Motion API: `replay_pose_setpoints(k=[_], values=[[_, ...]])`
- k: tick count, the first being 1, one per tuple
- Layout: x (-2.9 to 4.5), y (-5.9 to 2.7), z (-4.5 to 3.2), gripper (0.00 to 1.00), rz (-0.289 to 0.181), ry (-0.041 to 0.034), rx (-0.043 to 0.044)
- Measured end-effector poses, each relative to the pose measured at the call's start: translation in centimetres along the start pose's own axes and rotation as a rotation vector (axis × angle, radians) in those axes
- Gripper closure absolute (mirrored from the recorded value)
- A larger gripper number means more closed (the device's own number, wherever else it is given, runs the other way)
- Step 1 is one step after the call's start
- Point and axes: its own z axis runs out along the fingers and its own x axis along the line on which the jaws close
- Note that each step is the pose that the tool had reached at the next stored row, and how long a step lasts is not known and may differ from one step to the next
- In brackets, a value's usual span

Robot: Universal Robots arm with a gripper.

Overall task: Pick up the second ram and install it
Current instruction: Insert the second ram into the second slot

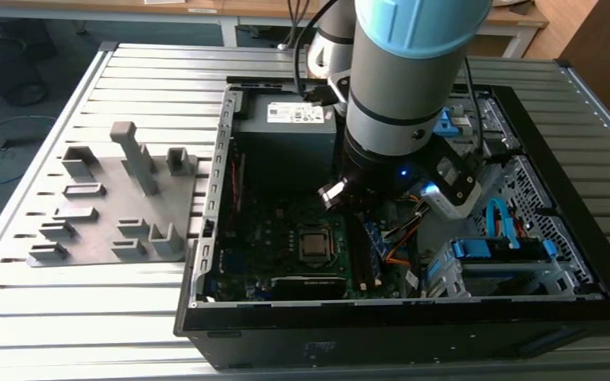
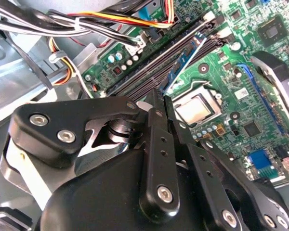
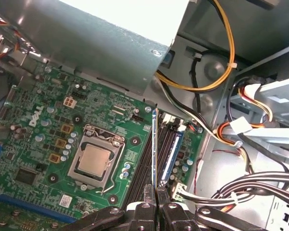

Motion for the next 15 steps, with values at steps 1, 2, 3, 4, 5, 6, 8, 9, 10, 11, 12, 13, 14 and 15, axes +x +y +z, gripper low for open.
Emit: replay_pose_setpoints(k=[1,2,3,4,5,6,8,9,10,11,12,13,14,15], values=[[0.0,0.0,0.0,0.87,0.006,-0.0004,0.0007],[0.0,0.0,0.0,0.87,0.011,-0.0009,0.0014],[0.0,0.0,0.0,0.87,0.017,-0.0014,0.0021],[0.0,0.0,0.0,0.87,0.023,-0.0019,0.0028],[0.0,0.0,0.0,0.87,0.029,-0.0023,0.0035],[0.0,0.0,0.0,0.87,0.036,-0.0029,0.0043],[0.0,0.0,0.0,0.87,0.048,-0.0039,0.0059],[0.0,0.0,0.0,0.87,0.055,-0.0045,0.0067],[0.0,0.0,0.0,0.87,0.062,-0.005,0.0076],[0.0,0.0,0.0,0.87,0.069,-0.0056,0.0084],[0.0,0.0,0.0,0.87,0.076,-0.0061,0.0093],[0.0,0.0,0.0,0.87,0.083,-0.0068,0.0101],[0.0,0.0,0.0,0.87,0.09,-0.0073,0.011],[0.0,0.0,0.0,0.87,0.098,-0.008,0.012]])
